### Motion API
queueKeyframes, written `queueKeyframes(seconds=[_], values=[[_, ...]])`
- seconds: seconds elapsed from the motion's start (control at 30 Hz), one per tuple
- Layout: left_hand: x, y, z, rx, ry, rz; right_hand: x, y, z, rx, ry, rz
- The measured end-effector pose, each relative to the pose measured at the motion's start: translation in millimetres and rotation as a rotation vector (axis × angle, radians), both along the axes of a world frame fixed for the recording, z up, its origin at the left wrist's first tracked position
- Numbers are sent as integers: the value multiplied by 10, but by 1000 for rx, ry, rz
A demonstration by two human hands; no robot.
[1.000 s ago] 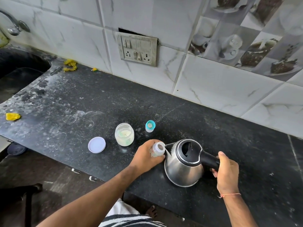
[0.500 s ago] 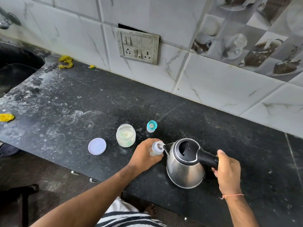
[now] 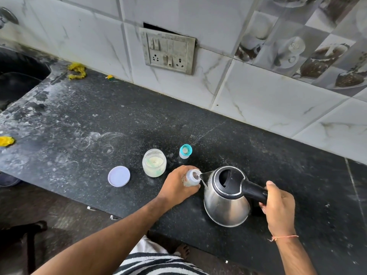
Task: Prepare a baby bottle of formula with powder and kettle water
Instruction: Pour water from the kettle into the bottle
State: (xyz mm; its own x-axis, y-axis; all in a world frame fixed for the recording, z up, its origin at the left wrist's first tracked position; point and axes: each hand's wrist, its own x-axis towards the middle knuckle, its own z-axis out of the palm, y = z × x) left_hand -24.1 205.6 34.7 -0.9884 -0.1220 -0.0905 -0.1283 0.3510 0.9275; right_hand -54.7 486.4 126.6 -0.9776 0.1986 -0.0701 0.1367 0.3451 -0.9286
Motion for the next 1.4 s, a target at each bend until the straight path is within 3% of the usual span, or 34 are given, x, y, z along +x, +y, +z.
queueKeyframes(seconds=[1.4], values=[[-4,-17,-192,126,-85,68,13,-13,-53,61,-9,2]])
